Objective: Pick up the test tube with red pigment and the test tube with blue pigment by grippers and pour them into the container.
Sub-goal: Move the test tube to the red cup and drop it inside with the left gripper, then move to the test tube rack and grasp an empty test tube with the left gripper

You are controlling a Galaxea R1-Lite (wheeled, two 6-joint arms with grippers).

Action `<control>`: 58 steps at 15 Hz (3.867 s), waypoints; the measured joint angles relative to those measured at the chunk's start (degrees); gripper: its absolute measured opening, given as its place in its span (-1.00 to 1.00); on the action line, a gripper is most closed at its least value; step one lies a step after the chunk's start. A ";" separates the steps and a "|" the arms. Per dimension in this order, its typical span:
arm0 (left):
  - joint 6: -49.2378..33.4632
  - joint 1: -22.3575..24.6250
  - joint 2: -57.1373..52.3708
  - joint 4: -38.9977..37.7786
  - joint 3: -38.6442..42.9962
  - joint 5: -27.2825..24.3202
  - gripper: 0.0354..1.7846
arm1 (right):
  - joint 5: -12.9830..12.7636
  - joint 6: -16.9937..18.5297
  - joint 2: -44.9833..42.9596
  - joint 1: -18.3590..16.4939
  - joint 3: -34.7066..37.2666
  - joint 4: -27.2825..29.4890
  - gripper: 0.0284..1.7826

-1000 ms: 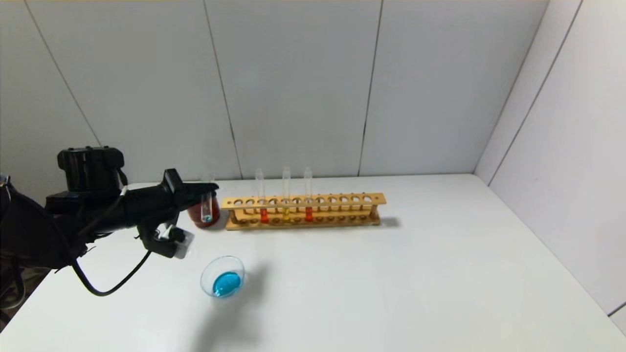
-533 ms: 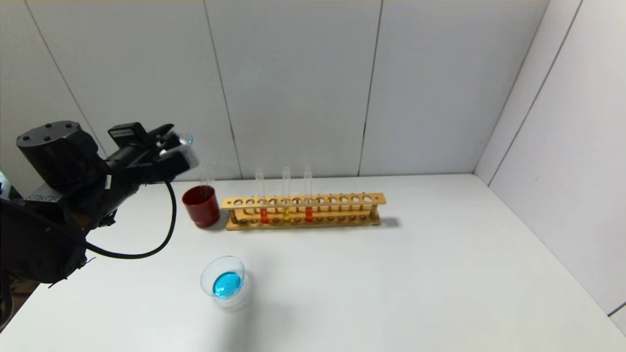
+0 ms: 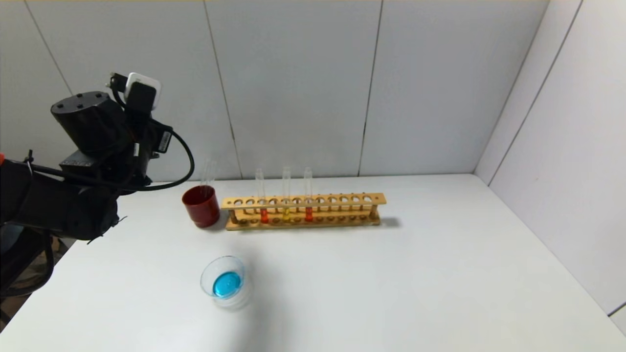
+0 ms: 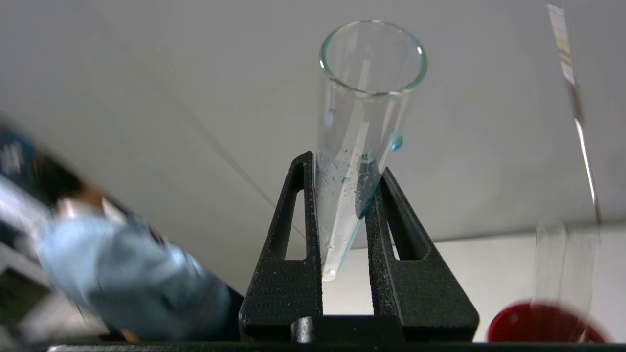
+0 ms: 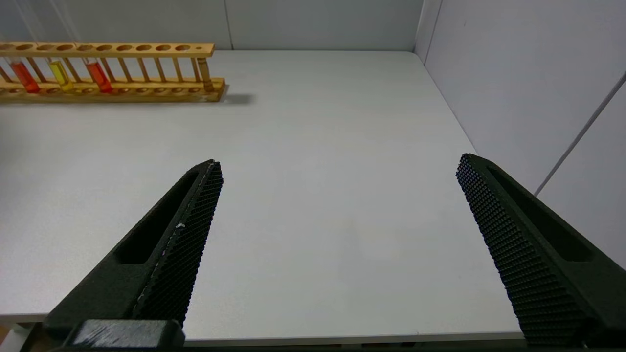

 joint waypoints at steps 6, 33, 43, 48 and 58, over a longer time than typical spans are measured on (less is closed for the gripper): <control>-23.14 -2.51 4.16 12.19 -2.67 1.49 -0.68 | 0.00 0.02 0.00 0.00 0.00 0.02 0.96; -41.12 -0.69 16.07 13.26 -6.49 -0.72 -0.68 | -0.02 0.02 0.00 0.05 0.00 0.02 0.96; -40.16 -0.77 15.85 14.34 -7.20 -3.44 0.63 | 0.00 0.02 0.00 0.02 0.00 0.00 0.96; -38.33 -0.80 11.11 25.09 -13.20 -4.24 0.96 | 0.00 0.00 0.00 0.02 0.00 0.02 0.96; -44.15 -16.76 -3.95 57.31 -14.17 -3.61 0.96 | 0.00 -0.01 0.00 0.05 0.00 0.00 0.96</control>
